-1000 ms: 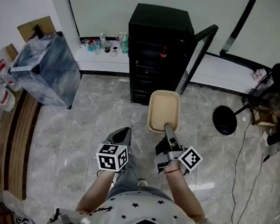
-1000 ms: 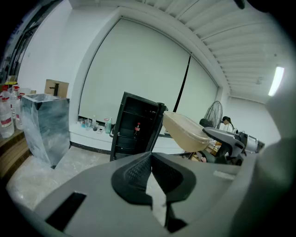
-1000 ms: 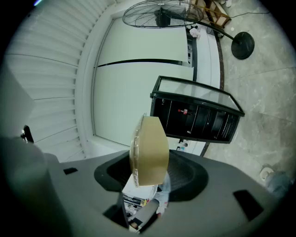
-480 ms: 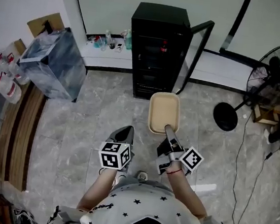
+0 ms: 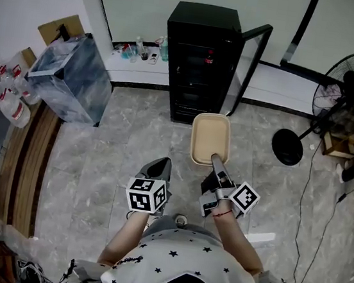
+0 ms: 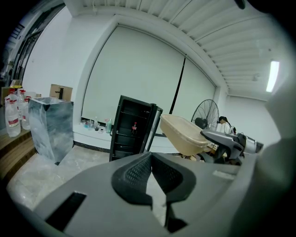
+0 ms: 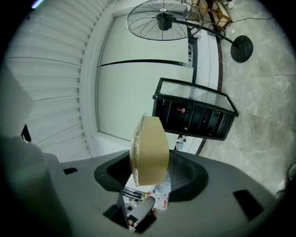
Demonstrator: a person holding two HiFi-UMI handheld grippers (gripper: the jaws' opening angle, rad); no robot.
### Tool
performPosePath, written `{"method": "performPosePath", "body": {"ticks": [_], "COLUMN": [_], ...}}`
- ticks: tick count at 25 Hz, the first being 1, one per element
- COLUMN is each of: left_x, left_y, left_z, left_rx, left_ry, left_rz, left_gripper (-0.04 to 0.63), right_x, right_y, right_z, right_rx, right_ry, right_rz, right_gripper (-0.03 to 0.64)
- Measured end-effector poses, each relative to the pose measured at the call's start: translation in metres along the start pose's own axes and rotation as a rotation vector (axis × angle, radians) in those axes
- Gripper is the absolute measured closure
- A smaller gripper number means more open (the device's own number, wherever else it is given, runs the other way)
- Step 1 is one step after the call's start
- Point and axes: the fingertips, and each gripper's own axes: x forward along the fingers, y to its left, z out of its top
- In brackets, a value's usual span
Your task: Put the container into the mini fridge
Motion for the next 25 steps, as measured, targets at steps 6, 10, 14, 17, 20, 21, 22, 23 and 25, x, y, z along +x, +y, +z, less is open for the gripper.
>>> {"method": "performPosePath", "body": {"ticks": [6,10,14,17,20,21,22,23,25], "left_x": [0.006,0.010,0.014,0.021,0.033,0.038,0.042,0.047,0.056], "left_y": [-0.007,-0.005,0.002,0.010,0.016,0.018,0.019,0.021,0.024], "left_z": [-0.002,0.000,0.001,0.003,0.008,0.010,0.012,0.015,0.019], "left_rx": [0.009,0.003,-0.008,-0.016,-0.019,-0.019,-0.019,-0.019,-0.018], "left_ry": [0.008,0.010,0.006,0.003,0.003,0.003,0.004,0.005,0.008], "left_rz": [-0.002,0.009,0.021,0.029,0.030,0.029,0.029,0.028,0.026], "left_gripper": [0.583,0.583,0.583,0.583,0.583,0.583,0.583,0.583,0.583], "right_x": [0.002,0.009,0.020,0.031,0.043,0.048,0.052,0.057,0.066], "right_y": [-0.005,-0.005,-0.006,-0.008,-0.011,-0.012,-0.013,-0.014,-0.016], "right_z": [0.010,0.015,0.017,0.017,0.022,0.024,0.026,0.029,0.034], "right_rx": [0.012,0.016,0.015,0.025,0.024,0.023,0.024,0.026,0.028], "right_ry": [-0.003,0.001,0.009,0.014,0.020,0.021,0.021,0.020,0.017], "right_rz": [-0.003,0.003,0.012,0.019,0.020,0.019,0.018,0.016,0.013], "right_gripper": [0.403,0.403,0.403,0.403,0.403,0.403,0.403,0.403,0.403]}}
